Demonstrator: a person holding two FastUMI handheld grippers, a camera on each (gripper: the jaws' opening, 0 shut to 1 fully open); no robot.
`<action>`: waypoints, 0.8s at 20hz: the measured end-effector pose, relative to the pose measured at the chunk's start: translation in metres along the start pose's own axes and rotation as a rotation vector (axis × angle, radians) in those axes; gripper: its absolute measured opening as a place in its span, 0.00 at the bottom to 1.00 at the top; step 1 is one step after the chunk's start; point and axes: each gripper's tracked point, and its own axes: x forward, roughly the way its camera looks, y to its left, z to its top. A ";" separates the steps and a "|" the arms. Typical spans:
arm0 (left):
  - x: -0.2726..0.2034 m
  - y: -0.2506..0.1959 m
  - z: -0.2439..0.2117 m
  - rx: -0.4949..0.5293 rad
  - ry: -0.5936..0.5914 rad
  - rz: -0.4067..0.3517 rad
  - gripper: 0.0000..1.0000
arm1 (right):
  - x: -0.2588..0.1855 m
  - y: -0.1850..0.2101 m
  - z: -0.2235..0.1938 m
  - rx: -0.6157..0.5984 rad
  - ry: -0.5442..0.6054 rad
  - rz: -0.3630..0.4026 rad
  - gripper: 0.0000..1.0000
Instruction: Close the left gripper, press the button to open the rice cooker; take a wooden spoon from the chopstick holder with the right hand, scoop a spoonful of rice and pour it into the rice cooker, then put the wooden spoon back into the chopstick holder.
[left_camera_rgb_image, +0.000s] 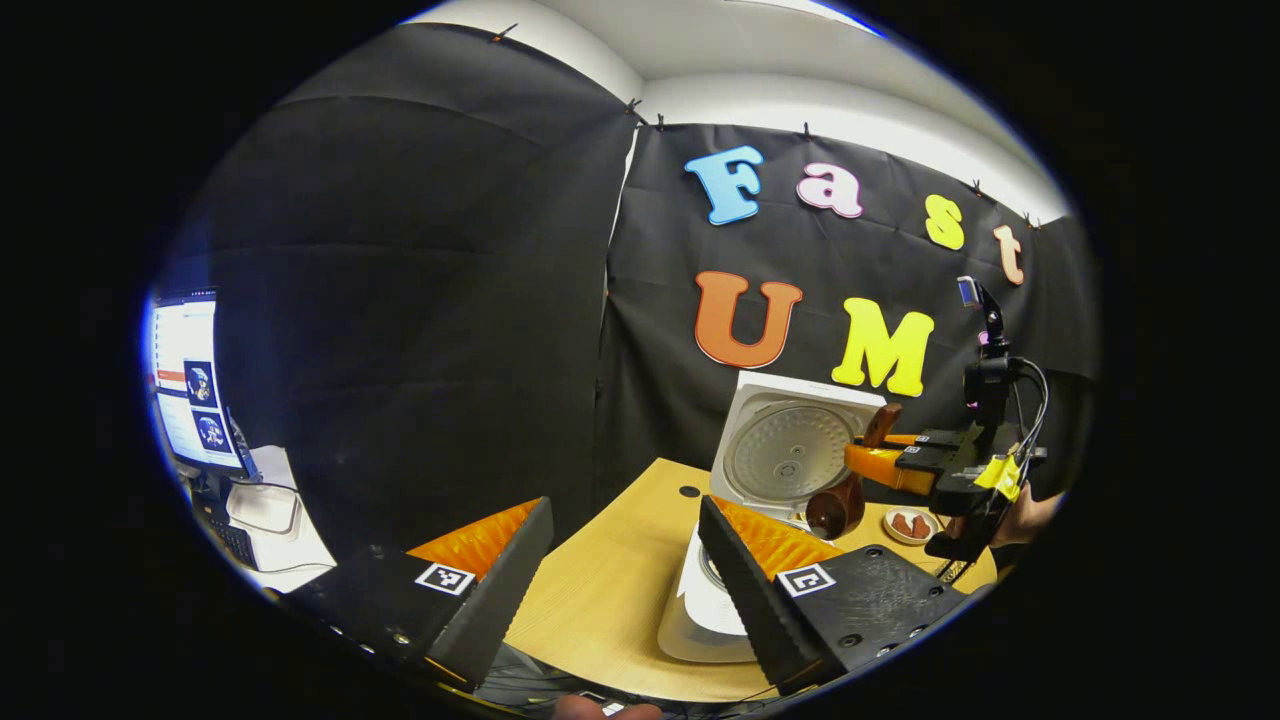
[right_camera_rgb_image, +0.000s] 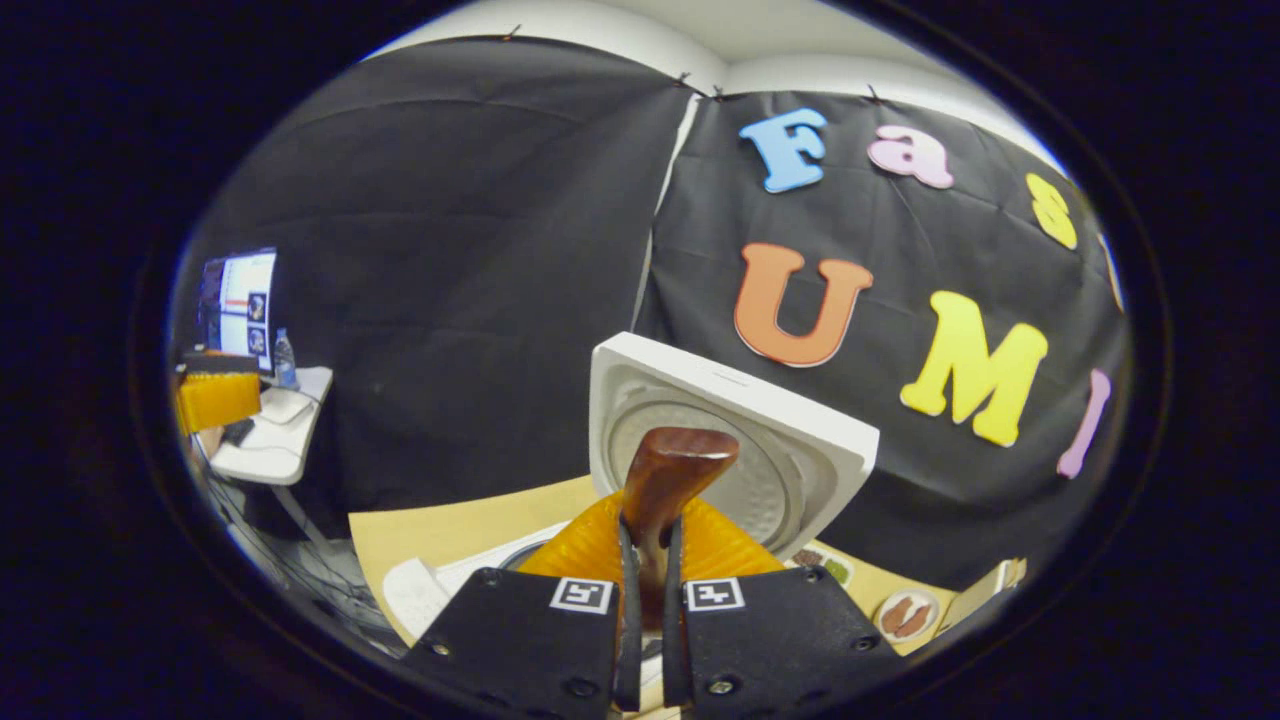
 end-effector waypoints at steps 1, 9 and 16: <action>-0.001 0.001 0.000 0.003 0.002 0.000 0.94 | 0.001 0.002 0.000 -0.054 -0.001 -0.004 0.13; -0.001 0.004 0.006 -0.021 -0.022 -0.003 0.94 | -0.016 0.024 0.012 -0.144 -0.036 0.024 0.09; 0.000 -0.026 0.009 -0.023 -0.031 -0.053 0.94 | -0.052 -0.005 0.023 0.054 -0.065 -0.010 0.13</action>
